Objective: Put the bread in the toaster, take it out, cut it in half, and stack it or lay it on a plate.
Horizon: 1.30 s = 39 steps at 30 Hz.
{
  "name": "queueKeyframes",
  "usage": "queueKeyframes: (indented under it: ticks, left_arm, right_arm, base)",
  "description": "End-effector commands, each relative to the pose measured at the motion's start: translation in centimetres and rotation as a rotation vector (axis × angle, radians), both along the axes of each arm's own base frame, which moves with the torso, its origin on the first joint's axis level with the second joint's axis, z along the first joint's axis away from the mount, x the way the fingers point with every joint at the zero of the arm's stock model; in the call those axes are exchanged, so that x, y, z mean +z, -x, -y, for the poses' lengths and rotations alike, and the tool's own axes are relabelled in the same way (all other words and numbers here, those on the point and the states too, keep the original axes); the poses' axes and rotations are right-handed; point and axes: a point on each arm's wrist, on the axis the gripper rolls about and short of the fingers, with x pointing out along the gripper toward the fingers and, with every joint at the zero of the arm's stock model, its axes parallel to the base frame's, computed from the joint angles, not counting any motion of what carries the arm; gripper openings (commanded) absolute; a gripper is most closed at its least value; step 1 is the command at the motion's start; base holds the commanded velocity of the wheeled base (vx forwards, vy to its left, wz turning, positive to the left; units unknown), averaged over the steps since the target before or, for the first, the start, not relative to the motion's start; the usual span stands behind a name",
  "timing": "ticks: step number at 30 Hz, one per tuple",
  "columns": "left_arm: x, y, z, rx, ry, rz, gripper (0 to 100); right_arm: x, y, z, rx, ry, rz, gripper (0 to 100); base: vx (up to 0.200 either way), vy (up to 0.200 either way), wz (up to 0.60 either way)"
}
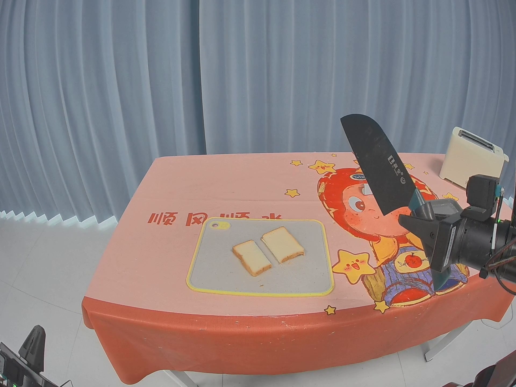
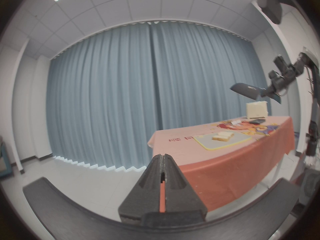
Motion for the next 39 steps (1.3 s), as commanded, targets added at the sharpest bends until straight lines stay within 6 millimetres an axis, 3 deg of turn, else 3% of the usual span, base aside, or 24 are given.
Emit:
queueKeyframes:
  ticks: [1, 39]
  left_arm:
    - [-0.57, 0.26, -0.13, 0.073, 0.056, 0.032, 0]
    - [-1.15, 0.25, 0.0, 0.01, 0.073, -0.028, 0]
  right_arm:
    - [0.13, 0.15, 0.16, -0.001, -0.005, 0.006, 0]
    - [0.51, 0.35, 0.23, 0.03, 0.024, 0.037, 0]
  base:
    - [0.0, 0.0, 0.0]
    - [0.0, 0.0, 0.0]
